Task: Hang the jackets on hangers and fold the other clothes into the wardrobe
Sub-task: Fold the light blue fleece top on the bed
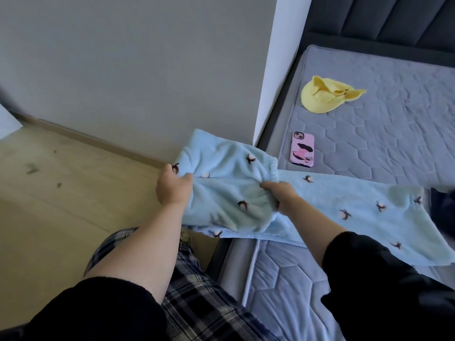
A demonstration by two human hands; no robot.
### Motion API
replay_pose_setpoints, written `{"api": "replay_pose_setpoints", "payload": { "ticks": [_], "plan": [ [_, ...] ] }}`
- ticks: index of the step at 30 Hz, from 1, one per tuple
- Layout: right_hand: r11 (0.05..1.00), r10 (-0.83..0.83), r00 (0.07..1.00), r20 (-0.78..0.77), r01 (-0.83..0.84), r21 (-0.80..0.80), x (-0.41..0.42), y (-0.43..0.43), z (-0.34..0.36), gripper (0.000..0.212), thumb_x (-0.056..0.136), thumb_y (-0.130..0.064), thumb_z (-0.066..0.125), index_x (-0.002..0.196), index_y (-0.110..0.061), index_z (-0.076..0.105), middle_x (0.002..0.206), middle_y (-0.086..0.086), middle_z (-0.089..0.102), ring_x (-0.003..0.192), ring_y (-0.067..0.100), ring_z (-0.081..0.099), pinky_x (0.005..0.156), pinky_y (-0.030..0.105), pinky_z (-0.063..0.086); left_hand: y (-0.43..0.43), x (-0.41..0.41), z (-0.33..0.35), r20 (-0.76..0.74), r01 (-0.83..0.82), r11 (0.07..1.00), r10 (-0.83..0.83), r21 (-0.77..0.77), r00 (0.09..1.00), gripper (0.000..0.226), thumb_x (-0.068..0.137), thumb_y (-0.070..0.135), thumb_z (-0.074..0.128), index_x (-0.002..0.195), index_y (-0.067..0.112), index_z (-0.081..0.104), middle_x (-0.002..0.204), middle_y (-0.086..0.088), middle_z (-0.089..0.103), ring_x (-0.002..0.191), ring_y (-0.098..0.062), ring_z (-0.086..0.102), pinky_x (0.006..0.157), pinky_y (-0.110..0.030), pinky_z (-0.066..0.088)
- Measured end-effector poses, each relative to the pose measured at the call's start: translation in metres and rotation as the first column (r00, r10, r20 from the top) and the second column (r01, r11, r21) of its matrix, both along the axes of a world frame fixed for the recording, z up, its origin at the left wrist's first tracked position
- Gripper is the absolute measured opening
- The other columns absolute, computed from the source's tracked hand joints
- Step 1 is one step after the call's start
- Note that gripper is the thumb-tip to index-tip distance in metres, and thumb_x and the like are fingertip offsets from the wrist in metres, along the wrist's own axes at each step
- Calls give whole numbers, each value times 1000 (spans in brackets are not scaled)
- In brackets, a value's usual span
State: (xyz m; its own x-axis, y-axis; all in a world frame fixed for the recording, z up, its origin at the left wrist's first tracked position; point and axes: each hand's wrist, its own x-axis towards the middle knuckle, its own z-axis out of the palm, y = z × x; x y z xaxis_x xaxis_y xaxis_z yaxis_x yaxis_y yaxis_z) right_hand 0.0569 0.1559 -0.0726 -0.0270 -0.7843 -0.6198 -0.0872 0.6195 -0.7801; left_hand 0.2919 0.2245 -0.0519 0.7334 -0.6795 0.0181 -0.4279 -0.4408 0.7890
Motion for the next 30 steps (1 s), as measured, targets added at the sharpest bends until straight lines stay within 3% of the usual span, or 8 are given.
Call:
{"api": "replay_pose_setpoints", "payload": {
  "ticks": [5, 7, 11, 15, 19, 22, 26, 30],
  "plan": [
    [952, -193, 979, -67, 171, -253, -40, -4, 7, 7, 77, -8, 69, 80, -8, 62, 92, 14, 66, 86, 29, 64, 84, 44, 56, -6, -17, -4, 12, 203, 978, -204, 44, 979, 31, 75, 22, 66, 72, 14, 37, 74, 0, 46, 67, -24, 46, 52, -30, 29],
    [960, -181, 965, -190, 131, -247, -51, 4, -5, 8, 78, -12, 68, 80, -8, 61, 90, 14, 65, 85, 28, 63, 81, 44, 55, -9, -26, -2, -36, 270, 960, -268, 74, 963, 29, 75, 23, 67, 74, 15, 40, 75, 0, 49, 68, -22, 49, 51, -28, 31],
    [986, -84, 943, -322, 33, -161, -63, 22, -31, 11, 81, -14, 65, 87, -6, 60, 78, 8, 62, 82, 26, 59, 61, 28, 47, -16, -38, -3, -323, 352, 909, -272, 221, 906, 28, 77, 19, 69, 95, 12, 49, 95, -3, 55, 83, -25, 54, 67, -29, 41],
    [977, -134, 943, -304, 75, -199, -60, 19, -28, 12, 81, -10, 65, 73, -11, 56, 71, 5, 59, 76, 24, 57, 63, 28, 44, -25, -32, -13, -480, 311, 917, -163, 248, 862, 45, 79, 17, 68, 119, 7, 51, 108, -9, 57, 91, -28, 55, 76, -32, 45],
    [976, -202, 978, -46, 197, -95, -49, 8, -11, 2, 83, -9, 63, 84, -9, 62, 82, 9, 65, 81, 27, 62, 66, 31, 53, -29, -23, -33, -512, 294, 903, -100, 313, 853, 54, 83, 24, 66, 129, 6, 45, 104, -7, 53, 91, -27, 54, 78, -34, 46],
    [990, -139, 973, 186, 133, 45, -30, -2, 10, 16, 87, -15, 60, 101, -8, 65, 94, 11, 70, 87, 25, 66, 74, 35, 55, -30, -22, -46, -481, 295, 883, -93, 364, 872, 56, 90, 25, 58, 139, 6, 38, 127, -14, 52, 110, -32, 53, 83, -34, 41],
    [997, -59, 961, 271, 67, -22, 24, -17, 46, 26, 86, -15, 64, 112, -8, 62, 99, 11, 69, 86, 23, 66, 69, 33, 55, -35, -22, -37, -555, 305, 887, -68, 347, 829, 46, 98, 22, 47, 137, 0, 44, 139, -17, 48, 124, -33, 49, 93, -37, 40],
    [999, 30, 976, 216, -21, -44, 85, -28, 78, 40, 83, -15, 69, 120, -7, 58, 108, 12, 67, 90, 26, 66, 74, 37, 56, -35, -2, -24, -682, 138, 976, 14, 168, 731, 29, 94, 23, 44, 105, 4, 64, 109, -11, 61, 101, -28, 55, 82, -36, 43]
  ]
}}
